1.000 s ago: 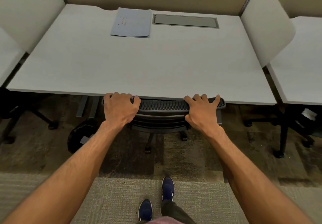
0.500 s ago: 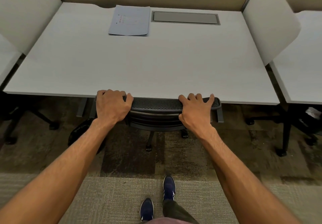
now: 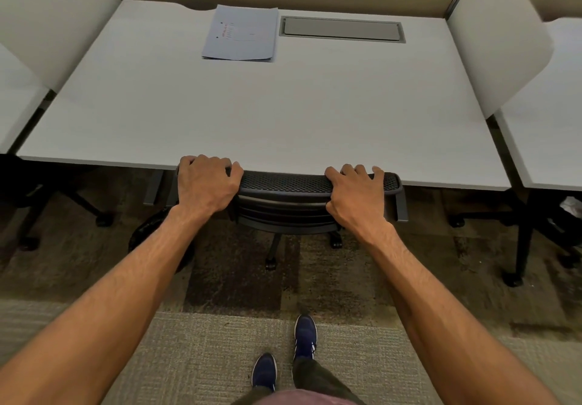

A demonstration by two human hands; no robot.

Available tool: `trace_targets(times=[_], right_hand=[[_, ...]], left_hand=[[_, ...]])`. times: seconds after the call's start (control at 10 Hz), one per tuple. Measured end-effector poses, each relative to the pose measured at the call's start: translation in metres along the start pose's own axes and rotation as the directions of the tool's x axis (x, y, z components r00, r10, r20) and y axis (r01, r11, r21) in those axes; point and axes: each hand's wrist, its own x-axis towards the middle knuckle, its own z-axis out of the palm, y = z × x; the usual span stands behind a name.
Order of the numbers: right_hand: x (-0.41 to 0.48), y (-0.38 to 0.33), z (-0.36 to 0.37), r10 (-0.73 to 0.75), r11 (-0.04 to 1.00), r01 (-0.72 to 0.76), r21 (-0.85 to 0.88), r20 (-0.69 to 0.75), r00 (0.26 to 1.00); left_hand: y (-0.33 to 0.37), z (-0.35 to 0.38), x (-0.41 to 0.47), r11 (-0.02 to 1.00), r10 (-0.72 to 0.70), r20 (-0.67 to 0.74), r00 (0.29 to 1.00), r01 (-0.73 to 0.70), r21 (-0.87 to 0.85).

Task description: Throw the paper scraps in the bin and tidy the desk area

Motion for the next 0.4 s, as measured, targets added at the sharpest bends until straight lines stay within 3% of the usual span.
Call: trace_targets(times=[0.2,0.3,0.4], right_hand=[[0.0,0.002,-0.009,-0.054,0.996,0.046,0.081,0.098,0.994],[0.0,0.005,-0.024,-0.094,0.964,0.051,0.261,0.155,0.983],[0.001,0.005,-0.036,-0.041,0.918,0.018,0.396,0.049,0.998]], left_hand=[[0.008,-0.005,-0.009,0.991,-0.079,0.002,0.997,0.079,0.105],[0.017,-0.012,-0.013,0.997,-0.071,0.01,0.997,0.071,0.043],[0.027,-0.022,-0.011,0.999,-0.027,-0.048,0.999,0.025,-0.039]])
